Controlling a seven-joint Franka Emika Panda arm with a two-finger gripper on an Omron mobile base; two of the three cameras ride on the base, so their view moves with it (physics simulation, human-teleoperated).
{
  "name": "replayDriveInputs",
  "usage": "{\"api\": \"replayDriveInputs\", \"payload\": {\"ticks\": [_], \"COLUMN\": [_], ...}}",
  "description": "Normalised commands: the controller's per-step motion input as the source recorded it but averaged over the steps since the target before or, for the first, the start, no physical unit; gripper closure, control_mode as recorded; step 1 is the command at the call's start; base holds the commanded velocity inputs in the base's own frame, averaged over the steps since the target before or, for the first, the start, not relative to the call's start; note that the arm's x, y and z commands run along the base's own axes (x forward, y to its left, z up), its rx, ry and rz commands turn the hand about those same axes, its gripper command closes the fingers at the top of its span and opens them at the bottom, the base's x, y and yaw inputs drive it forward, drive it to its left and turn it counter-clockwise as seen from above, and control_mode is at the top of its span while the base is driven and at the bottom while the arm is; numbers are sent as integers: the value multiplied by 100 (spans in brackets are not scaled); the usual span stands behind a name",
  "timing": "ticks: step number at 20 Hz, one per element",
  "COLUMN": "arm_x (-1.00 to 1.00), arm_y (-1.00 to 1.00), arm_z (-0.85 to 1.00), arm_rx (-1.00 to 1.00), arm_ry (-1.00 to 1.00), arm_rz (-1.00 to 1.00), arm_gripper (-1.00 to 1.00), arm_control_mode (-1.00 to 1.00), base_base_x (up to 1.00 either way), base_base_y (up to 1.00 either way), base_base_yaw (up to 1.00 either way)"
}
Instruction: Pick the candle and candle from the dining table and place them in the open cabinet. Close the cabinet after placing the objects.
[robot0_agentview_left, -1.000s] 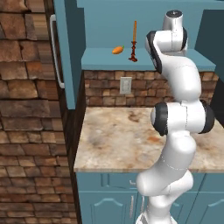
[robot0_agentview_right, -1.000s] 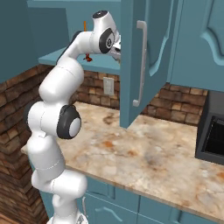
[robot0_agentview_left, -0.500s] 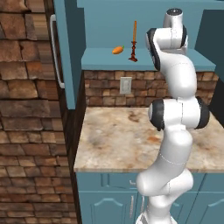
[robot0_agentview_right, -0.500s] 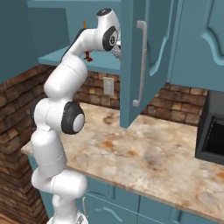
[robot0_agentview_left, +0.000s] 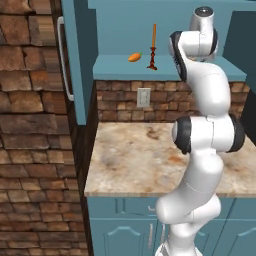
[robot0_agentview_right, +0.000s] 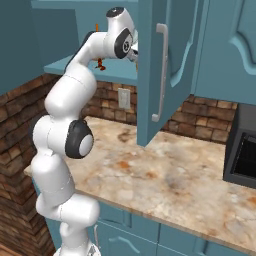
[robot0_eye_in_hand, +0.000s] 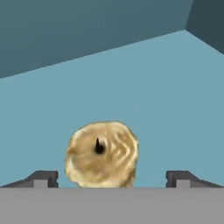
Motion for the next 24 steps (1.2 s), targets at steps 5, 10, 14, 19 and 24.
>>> {"api": "replayDriveInputs", "payload": {"ticks": [5, 10, 14, 19, 24], "arm_x": [-42, -77, -100, -100, -97], "arm_y": [21, 22, 12, 17, 37], "arm_z": [-1, 2, 21, 22, 2], "arm_rx": [-13, -7, 0, 0, -1], "arm_ry": [-42, -39, -26, -15, -6], "arm_rz": [0, 0, 0, 0, 0], "arm_gripper": [-100, -100, -100, -100, -100], "arm_control_mode": [-100, -100, -100, -100, -100], "base_base_x": [0, 0, 0, 0, 0], "base_base_y": [0, 0, 0, 0, 0], "base_base_yaw": [0, 0, 0, 0, 0]}}
